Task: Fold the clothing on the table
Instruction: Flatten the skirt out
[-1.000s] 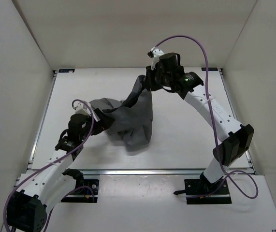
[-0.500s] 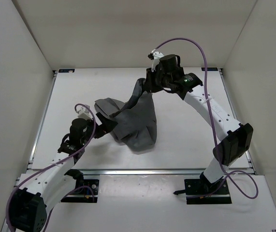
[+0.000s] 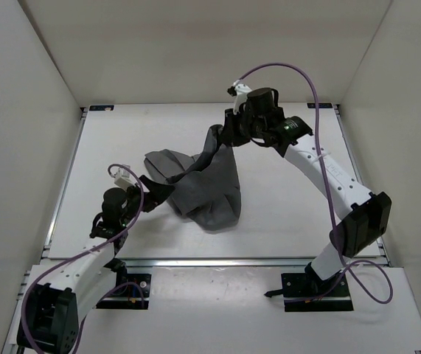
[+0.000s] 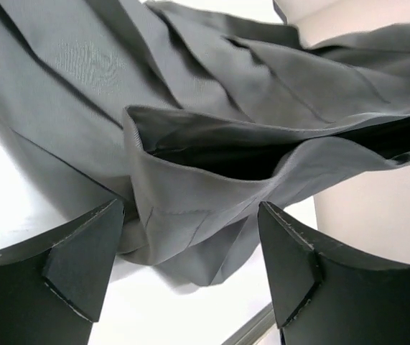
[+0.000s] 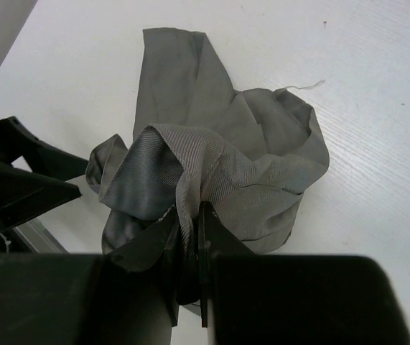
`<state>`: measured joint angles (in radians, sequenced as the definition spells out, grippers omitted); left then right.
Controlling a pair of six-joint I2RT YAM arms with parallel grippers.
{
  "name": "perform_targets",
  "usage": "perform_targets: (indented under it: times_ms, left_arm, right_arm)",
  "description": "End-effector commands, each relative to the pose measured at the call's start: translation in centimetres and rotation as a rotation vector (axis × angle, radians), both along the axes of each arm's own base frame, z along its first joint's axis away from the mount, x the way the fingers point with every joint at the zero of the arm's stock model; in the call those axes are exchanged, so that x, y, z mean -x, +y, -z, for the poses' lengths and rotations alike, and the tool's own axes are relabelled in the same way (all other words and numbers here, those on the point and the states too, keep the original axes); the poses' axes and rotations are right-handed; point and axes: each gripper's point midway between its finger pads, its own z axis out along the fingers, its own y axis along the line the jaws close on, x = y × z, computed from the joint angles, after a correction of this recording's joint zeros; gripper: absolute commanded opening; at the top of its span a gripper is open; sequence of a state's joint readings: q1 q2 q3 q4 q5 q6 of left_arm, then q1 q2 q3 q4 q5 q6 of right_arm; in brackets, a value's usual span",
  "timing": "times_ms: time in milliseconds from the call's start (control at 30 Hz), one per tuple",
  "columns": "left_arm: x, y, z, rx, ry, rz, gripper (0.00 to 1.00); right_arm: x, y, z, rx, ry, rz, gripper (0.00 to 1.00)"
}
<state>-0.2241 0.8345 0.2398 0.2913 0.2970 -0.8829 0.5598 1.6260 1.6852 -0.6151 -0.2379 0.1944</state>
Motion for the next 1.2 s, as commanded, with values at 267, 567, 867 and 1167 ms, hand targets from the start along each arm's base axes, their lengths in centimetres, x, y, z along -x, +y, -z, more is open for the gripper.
perform_targets:
  times_ms: [267,567,867,1167]
  left_arm:
    - [0.4,-0.5,-0.8,0.035,-0.164,0.077,0.91]
    - [-0.1,-2.9,-2.3,0.086,-0.214,0.205,0.83]
    - [-0.7,-2.1,-3.2,0.048,-0.260,0.168,0.12]
    - [-1.2,-3.2,-4.9,-0.005,-0.293,0.224,0.00]
  right_arm:
    - [2.6,0.5,-4.0,-0.113,-0.079,-0.097,0.00]
    - [5.0,0.0,-4.2,-0.146,-0.065,-0.121,0.00]
    - [5.1,-0.7,-3.3,-0.148,-0.044,-0.100,0.00]
    - [3.7,-3.7,-2.2,-0.100,-0.027,0.023,0.00]
